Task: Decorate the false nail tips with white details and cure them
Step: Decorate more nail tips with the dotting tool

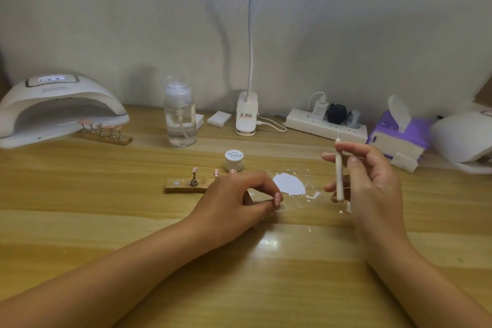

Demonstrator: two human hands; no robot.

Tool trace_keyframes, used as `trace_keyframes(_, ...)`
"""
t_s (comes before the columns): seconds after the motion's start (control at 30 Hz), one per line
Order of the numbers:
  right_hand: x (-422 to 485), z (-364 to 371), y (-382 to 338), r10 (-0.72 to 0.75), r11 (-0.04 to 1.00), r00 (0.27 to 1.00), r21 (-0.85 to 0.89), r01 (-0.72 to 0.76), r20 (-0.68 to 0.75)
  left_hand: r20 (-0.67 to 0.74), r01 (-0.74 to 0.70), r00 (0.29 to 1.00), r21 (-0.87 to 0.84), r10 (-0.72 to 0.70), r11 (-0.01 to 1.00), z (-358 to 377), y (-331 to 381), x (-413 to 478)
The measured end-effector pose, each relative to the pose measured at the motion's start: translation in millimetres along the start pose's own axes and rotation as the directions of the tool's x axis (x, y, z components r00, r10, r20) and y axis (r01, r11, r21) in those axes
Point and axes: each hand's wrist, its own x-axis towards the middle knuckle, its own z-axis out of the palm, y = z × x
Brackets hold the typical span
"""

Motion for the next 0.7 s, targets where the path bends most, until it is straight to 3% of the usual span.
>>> trace_keyframes(0.1, 7.3, -2.8, 2.3, 0.059, 0.996, 0.998, 0.07, -0.058, -0.017, 0.001, -0.009, 1.0, 0.003, 0.009, 1.0, -0.1, -0.4, 0.2)
trace_keyframes(0.2, 13.4, -11.3, 0.0, 0.029, 0.998, 0.999, 0.058, -0.026, -0.043, -0.009, -0.008, 1.0, 0.012, 0.008, 1.0, -0.2, -1.7, -0.6)
trace_keyframes(0.3, 16.9, -18.4, 0.7, -0.053, 0.992, 0.998, -0.119, 0.049, -0.038, -0.017, -0.003, 1.0, 0.027, 0.004, 1.0, 0.3, -2.8, 0.3)
trace_keyframes(0.4, 13.4, -14.3, 2.6, -0.116, 0.948, 0.991, -0.292, 0.13, 0.065, -0.013, 0.003, 1.0, 0.039, -0.002, 0.999, 0.6, -2.6, 0.3)
trace_keyframes(0.6, 13.5, -13.1, 1.3, 0.005, 0.998, 1.0, -0.056, -0.006, -0.013, -0.009, 0.015, 1.0, 0.066, -0.015, 0.998, 0.7, -2.7, -0.3)
trace_keyframes(0.7, 18.5, -15.0, -2.1, 0.175, 0.975, 0.981, 0.152, -0.161, -0.084, -0.008, 0.026, 1.0, 0.076, -0.026, 0.997, 0.8, -2.2, 0.0)
